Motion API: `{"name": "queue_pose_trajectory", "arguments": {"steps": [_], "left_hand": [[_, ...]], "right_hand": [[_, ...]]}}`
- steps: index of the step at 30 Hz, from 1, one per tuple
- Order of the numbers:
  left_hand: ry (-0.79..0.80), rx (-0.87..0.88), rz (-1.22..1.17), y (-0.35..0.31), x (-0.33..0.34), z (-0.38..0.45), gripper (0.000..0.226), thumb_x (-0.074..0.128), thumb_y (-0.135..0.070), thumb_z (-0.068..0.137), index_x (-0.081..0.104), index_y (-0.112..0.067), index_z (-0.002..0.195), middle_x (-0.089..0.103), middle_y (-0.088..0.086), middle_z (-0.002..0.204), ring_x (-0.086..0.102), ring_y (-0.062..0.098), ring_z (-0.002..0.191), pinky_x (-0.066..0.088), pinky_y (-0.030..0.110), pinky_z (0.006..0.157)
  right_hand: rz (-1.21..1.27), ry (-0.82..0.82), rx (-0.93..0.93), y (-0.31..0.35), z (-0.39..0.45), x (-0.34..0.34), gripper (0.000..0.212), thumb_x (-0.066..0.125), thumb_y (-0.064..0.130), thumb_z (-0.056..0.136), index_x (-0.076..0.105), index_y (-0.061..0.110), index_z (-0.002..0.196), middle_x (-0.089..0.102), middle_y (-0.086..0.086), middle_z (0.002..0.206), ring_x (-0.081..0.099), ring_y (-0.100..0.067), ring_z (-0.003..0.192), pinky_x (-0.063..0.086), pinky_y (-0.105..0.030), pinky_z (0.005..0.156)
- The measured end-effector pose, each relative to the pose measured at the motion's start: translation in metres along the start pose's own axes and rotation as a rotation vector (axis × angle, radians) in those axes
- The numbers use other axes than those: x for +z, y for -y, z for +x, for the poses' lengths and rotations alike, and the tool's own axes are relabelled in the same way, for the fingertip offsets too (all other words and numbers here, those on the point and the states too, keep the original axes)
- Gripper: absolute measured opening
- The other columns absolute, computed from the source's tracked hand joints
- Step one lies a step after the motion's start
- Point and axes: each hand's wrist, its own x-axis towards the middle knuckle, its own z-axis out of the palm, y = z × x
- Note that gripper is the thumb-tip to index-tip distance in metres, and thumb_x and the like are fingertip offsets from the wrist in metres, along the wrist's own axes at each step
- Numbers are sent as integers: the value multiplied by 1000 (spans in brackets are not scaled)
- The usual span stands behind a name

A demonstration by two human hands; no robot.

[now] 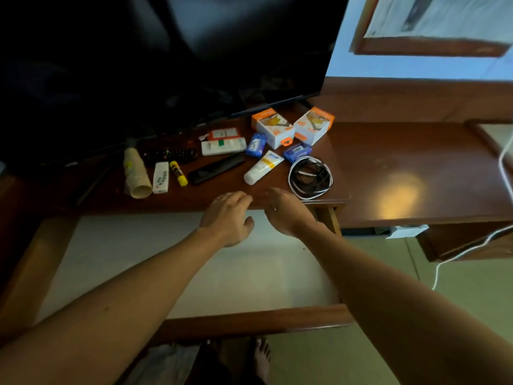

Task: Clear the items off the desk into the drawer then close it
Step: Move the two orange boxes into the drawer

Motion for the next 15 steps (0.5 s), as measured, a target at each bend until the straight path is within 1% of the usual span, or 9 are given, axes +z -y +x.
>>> {"name": "queue_pose_trajectory", "arguments": {"steps": [2,4,5,7,9,11,13,15], "left_hand": [[-9,24,8,1,-6,18,53,60,-34,91,49,-16,140,51,5,144,48,26,131,40,38,107],[-15,39,4,1,-14,33,51,60,-31,90,51,-16,138,54,6,140,50,27,128,42,38,105],[-17,42,-1,2,-17,40,50,60,-30,90,52,-15,137,55,6,139,51,27,126,42,38,104],[-27,48,-12,2,-23,53,47,60,-29,89,54,-15,134,55,5,137,52,27,124,43,38,103],[-32,38,-53,4,-27,66,47,60,-29,89,54,-15,134,54,5,138,52,26,124,44,37,101],[-30,32,-88,4,-29,77,49,60,-29,90,52,-16,137,52,3,140,51,25,126,45,37,102],[-16,30,-100,5,-30,89,53,61,-31,91,48,-18,141,49,2,144,48,24,130,44,38,105],[-6,21,-108,5,-33,103,55,61,-31,91,47,-18,143,48,3,145,46,24,131,43,38,106]], "right_hand": [[-1,-18,13,-1,8,-9,25,50,16,86,64,16,107,67,-5,112,63,-30,103,53,-43,84],[0,-50,32,-1,15,-17,8,51,14,88,56,18,92,63,-5,101,63,-31,94,51,-42,75],[7,-68,40,-1,19,-21,6,51,14,88,53,20,90,63,-5,100,62,-30,92,50,-41,73],[36,-106,62,-1,25,-30,7,53,14,89,53,20,93,64,-5,103,61,-28,92,48,-38,72],[43,-143,92,-2,30,-38,10,53,16,91,57,17,100,64,-6,107,62,-29,96,49,-37,75],[66,-176,115,-4,36,-43,22,53,18,93,62,12,112,66,-9,115,63,-32,103,52,-41,82],[82,-210,149,-5,42,-46,31,53,20,95,62,9,122,65,-12,124,61,-33,111,52,-44,91],[99,-247,181,-10,48,-48,37,54,21,95,61,10,130,63,-11,132,57,-32,120,48,-42,99]]}}
